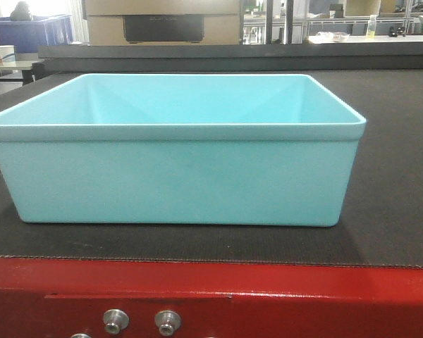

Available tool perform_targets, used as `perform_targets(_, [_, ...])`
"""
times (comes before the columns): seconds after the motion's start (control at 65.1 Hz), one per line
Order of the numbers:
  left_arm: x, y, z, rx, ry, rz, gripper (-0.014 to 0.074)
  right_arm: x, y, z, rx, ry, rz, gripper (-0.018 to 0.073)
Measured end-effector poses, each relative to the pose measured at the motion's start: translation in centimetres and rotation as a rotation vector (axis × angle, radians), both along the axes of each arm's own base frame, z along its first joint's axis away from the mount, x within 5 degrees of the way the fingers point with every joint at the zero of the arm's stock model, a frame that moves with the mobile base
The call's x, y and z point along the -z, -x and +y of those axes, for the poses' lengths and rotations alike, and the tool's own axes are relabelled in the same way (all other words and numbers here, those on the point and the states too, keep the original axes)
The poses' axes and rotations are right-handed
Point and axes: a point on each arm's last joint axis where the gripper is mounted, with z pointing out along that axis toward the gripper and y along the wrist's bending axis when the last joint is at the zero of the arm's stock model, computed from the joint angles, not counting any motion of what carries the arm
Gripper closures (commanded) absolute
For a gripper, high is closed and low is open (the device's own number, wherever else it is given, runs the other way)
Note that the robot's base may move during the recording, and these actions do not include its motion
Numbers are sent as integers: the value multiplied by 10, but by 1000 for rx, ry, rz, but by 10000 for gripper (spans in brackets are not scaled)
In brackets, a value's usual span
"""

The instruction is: Fetch blue bin and place on conveyor start

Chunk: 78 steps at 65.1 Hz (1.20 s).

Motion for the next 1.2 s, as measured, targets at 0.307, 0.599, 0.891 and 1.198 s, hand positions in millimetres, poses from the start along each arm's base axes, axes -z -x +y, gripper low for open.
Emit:
perform_targets(0.307, [0,0,0,0,0,0,707,0,0,0,0,0,0,721])
perform_targets(0.599, [19,6,-2,20,19,-70,707,0,0,0,0,0,0,721])
perform_targets(0.891, [98,8,-4,37,64,-77,707,0,0,0,0,2,-2,721])
perform_targets(1.198, [121,3,-4,38,88,-69,707,0,0,0,0,2,-1,721])
